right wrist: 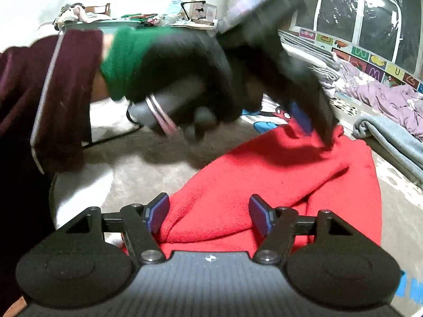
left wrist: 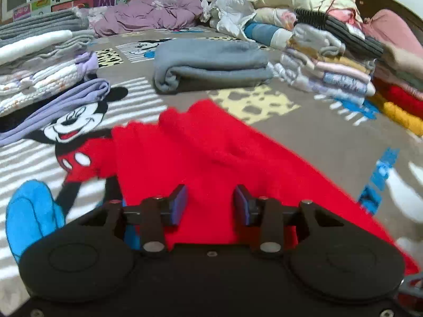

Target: Fold clothes

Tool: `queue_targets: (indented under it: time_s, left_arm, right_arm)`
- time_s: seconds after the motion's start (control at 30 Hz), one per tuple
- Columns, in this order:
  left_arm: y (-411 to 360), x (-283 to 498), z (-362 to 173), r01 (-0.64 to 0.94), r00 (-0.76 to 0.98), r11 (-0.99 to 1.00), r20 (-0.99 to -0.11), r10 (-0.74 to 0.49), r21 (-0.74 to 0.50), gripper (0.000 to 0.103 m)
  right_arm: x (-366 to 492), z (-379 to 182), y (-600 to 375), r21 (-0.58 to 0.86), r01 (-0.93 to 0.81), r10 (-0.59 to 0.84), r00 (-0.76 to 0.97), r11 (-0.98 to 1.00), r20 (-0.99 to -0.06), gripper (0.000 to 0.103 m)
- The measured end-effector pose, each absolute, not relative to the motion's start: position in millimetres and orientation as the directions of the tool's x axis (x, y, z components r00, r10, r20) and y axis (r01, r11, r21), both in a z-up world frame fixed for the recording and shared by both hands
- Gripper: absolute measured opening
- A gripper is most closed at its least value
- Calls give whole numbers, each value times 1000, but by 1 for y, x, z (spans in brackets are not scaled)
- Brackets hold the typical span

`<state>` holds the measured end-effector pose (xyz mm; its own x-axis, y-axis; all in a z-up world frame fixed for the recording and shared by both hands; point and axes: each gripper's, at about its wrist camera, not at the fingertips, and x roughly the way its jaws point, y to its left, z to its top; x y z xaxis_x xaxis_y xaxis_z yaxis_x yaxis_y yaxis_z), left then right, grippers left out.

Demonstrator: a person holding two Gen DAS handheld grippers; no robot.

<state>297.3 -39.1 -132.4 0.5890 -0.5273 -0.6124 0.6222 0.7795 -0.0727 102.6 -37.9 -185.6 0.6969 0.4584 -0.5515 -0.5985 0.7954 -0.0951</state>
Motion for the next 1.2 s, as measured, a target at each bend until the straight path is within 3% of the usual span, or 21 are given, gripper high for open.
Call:
queue_targets:
  time_s: [0.1,0.23,0.5,0.57,0.73,0.93,1.03,1.13,1.2]
  left_arm:
    - [-29,304,-121,583,652,809,-555,-517,-69,36]
    - [-34,322,-153,564,617,825,-642,-455,-42,39]
    - [3,292,-126,471,723,877,-527,-446,-96,36]
    - [14,274,-121,451,744,888,-509,-432,-93,43]
    - [29,222,-110,417,795,908,-464,-390,-50,48]
    - [38,155,-120,429,808,902,-472,-353,59,49]
    - [37,119,-123,458,823,867,-461,-332,195,49]
    - [36,88,-131,486,832,809,-457,-314,329,58]
    - [36,74,-140,503,829,770,-472,-300,394,58]
  right_arm:
    - [100,-187,-40,-91,-593,457,701,800,-547,68]
    - [96,-186,-41,-90,-589,455,705,803,-544,68]
    - [93,-181,-41,-100,-589,453,709,802,-541,69]
    - [85,-174,-42,-118,-594,457,718,796,-525,67]
    - [48,-143,-70,-167,-580,467,768,797,-437,66]
    - [14,-137,-123,-238,-465,363,855,852,-371,67]
    - [5,-148,-134,-307,-445,325,869,841,-372,67]
    - [-3,-157,-134,-362,-453,311,869,815,-386,67]
    - [-11,-164,-132,-407,-463,298,864,788,-406,67]
